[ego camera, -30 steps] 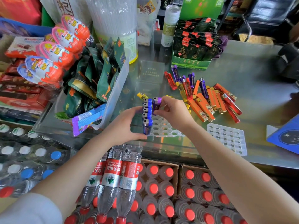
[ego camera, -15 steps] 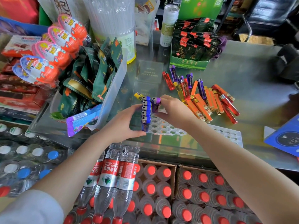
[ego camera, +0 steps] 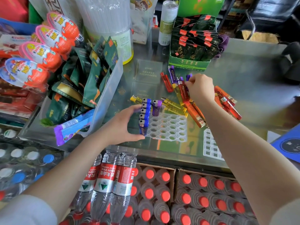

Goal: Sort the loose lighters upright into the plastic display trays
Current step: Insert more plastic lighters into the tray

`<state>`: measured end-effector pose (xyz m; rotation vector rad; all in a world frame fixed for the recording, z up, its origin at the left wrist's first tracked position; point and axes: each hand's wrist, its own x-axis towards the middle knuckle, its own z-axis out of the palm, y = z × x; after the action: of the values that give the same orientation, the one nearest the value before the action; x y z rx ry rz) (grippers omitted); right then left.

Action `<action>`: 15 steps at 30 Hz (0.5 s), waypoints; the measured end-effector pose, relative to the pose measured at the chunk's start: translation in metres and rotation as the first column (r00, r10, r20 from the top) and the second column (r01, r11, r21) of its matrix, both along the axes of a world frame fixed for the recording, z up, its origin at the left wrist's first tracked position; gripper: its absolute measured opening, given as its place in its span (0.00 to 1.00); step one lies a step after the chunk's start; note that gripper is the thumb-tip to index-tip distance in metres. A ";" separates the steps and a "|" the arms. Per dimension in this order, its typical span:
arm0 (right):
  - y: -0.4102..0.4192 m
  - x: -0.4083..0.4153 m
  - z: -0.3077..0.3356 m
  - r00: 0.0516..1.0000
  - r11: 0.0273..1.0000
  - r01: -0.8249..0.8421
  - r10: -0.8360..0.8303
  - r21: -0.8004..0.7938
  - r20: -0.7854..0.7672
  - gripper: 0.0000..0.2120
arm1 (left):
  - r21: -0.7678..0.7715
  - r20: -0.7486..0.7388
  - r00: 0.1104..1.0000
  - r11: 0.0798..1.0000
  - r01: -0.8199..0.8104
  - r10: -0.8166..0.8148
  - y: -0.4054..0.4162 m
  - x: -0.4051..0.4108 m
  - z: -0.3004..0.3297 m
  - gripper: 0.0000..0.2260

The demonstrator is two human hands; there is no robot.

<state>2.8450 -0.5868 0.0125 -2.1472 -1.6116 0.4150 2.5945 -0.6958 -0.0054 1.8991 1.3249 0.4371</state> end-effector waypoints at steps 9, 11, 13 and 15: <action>0.008 -0.014 -0.004 0.994 0.999 0.025 -0.022 -0.026 0.103 0.08 | -0.013 -0.046 0.999 1.000 0.011 -0.012 0.002 -0.001 0.003 0.37; 0.009 -0.014 -0.004 0.995 0.998 0.039 -0.035 -0.041 0.088 0.08 | -0.032 -0.040 0.999 0.999 0.008 -0.010 0.002 0.000 0.006 0.38; 0.012 -0.010 -0.003 0.997 0.997 0.056 -0.052 -0.060 0.064 0.08 | -0.037 -0.040 0.999 0.999 0.002 -0.004 0.001 0.001 0.008 0.40; 0.016 -0.006 -0.002 0.999 0.994 0.050 -0.048 -0.096 0.020 0.09 | -0.036 -0.051 0.999 0.999 -0.010 0.008 -0.001 0.002 0.010 0.41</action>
<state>2.8389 -0.5708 0.0110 -2.2629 -1.5750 0.4686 2.5964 -0.6964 0.0043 1.8860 1.3655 0.3687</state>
